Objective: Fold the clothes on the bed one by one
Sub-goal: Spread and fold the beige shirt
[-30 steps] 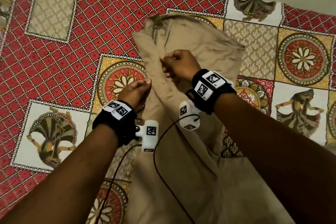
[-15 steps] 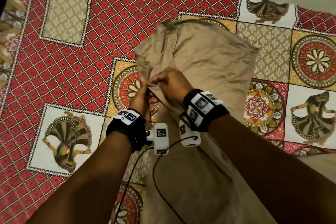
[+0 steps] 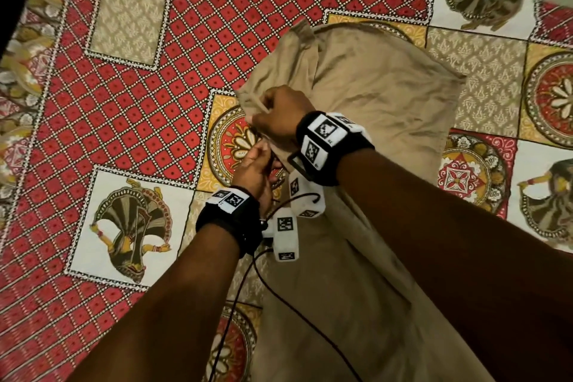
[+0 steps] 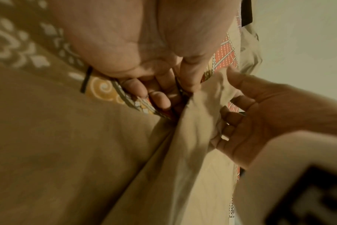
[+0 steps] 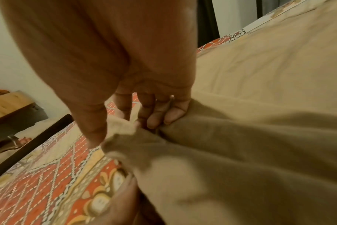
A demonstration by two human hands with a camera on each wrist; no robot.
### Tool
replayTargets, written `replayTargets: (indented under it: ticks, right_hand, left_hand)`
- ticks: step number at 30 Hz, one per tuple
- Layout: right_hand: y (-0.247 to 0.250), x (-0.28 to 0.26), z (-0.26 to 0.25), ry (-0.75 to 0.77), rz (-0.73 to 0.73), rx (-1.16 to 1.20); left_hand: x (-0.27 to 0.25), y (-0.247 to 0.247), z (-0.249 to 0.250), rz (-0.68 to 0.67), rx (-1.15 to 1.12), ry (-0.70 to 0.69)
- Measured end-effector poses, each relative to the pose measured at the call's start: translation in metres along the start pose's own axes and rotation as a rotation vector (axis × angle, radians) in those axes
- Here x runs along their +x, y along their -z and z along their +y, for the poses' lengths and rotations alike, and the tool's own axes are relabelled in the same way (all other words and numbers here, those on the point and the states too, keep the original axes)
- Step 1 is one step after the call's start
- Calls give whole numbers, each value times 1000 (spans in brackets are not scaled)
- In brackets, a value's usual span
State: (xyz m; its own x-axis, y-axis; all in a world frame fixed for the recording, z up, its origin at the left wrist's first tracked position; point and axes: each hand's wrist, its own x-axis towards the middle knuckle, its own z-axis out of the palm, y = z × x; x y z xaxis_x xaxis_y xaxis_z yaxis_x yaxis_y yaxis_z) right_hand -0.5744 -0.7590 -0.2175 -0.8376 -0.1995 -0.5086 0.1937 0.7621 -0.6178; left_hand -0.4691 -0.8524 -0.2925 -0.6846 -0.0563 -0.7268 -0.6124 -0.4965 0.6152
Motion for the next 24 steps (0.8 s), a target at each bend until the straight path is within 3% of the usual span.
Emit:
replayTargets:
  ticks: [4, 8, 13, 18, 21, 24]
  right_hand:
    - [2, -8, 0, 2, 109, 346]
    - [48, -40, 33, -33, 302, 602]
    - [138, -88, 101, 2, 474, 674]
    - [195, -87, 164, -118, 568, 531]
    - [207, -71, 202, -233, 570, 455]
    - [204, -51, 233, -354, 497, 356]
  left_hand:
    - [-1, 1, 6, -51, -2, 8]
    - [-7, -6, 11, -24, 139, -30]
    - [-16, -35, 45, -48, 870, -284]
    - [0, -95, 102, -210, 1566, -737]
    - [21, -128, 114, -456, 1975, -806]
    - [40, -139, 109, -576, 2163, -864]
